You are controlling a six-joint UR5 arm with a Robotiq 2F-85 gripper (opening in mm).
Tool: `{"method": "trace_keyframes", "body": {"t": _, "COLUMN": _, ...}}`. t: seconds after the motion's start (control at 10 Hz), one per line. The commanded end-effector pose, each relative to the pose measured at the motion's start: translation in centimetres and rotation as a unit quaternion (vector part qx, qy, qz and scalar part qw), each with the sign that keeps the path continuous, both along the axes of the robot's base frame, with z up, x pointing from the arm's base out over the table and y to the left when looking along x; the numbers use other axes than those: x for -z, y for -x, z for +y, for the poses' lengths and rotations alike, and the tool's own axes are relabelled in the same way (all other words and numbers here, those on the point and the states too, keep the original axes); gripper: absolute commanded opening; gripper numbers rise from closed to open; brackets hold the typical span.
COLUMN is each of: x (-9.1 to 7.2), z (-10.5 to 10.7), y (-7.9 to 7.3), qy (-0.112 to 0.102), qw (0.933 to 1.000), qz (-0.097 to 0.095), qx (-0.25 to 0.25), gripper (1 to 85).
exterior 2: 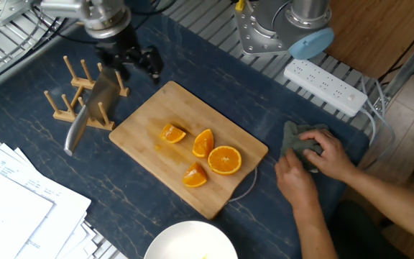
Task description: Chop the orange
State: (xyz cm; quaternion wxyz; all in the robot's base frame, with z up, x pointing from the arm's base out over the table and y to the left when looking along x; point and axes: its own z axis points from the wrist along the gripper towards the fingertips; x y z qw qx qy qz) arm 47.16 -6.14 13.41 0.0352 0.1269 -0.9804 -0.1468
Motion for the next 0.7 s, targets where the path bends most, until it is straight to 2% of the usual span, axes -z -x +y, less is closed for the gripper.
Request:
{"method": "trace_keyframes", "body": {"t": 0.0, "x": -1.9, "z": 2.1, "y": 0.4, "qy": -0.01, "qw": 0.9978, "qz": 0.028, "qx": 0.059, "gripper": 35.7}}
{"method": "trace_keyframes", "body": {"t": 0.1, "x": -2.2, "z": 1.7, "y": 0.5, "qy": 0.026, "qw": 0.9943, "qz": 0.048, "qx": 0.092, "gripper": 1.0}}
{"method": "trace_keyframes", "body": {"t": 0.2, "x": -2.6, "z": 1.6, "y": 0.0, "qy": 0.045, "qw": 0.9926, "qz": 0.048, "qx": 0.101, "gripper": 1.0}}
{"method": "trace_keyframes", "body": {"t": 0.4, "x": -2.9, "z": 1.7, "y": -1.3, "qy": 0.065, "qw": 0.9908, "qz": 0.032, "qx": 0.114, "gripper": 1.0}}
{"method": "trace_keyframes", "body": {"t": 0.6, "x": -2.9, "z": 1.5, "y": -1.6, "qy": 0.073, "qw": 0.9911, "qz": 0.026, "qx": 0.109, "gripper": 1.0}}
